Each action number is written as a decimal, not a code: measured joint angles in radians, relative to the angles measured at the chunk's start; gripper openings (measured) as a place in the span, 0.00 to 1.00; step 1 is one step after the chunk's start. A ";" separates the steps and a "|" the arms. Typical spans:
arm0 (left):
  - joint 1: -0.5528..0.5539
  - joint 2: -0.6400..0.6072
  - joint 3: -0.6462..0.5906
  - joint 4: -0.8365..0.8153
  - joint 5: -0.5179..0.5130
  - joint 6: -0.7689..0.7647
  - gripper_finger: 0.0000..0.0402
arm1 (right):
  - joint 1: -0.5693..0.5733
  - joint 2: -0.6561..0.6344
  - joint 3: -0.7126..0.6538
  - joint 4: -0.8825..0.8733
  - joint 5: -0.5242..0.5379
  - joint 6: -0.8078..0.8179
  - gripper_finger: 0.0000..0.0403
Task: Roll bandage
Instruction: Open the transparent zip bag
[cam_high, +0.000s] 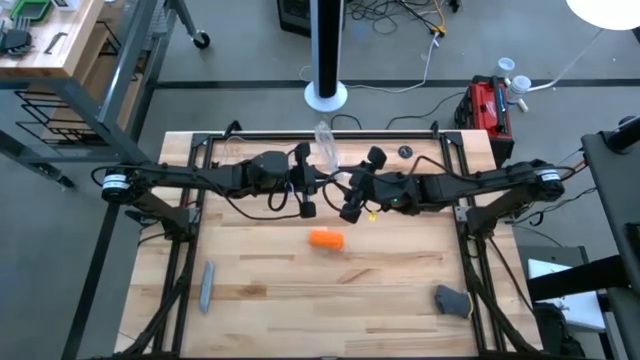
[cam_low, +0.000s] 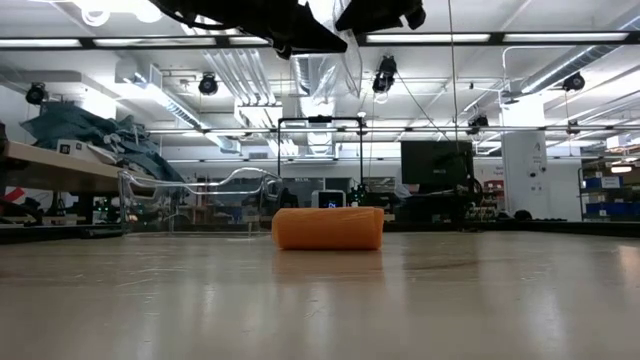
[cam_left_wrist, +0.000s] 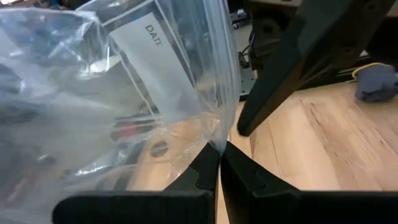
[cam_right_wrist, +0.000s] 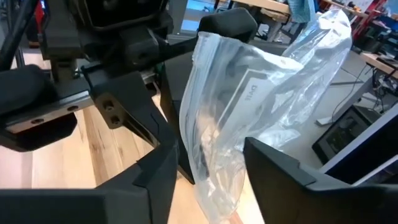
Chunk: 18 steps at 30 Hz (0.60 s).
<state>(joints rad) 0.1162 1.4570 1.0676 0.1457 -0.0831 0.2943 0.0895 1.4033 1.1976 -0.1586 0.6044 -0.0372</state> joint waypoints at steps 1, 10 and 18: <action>0.000 0.000 0.000 0.000 0.000 0.000 0.00 | 0.000 0.001 0.000 -0.002 0.000 0.000 0.39; 0.000 0.000 0.000 0.000 0.024 0.007 0.00 | 0.000 0.000 0.000 -0.009 0.053 0.020 0.04; 0.000 -0.005 0.000 -0.008 0.024 0.006 0.00 | 0.000 -0.009 0.000 -0.098 0.087 0.094 0.01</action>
<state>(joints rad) 0.1162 1.4522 1.0676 0.1376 -0.0593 0.3006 0.0895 1.3944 1.1973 -0.2561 0.6918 0.0572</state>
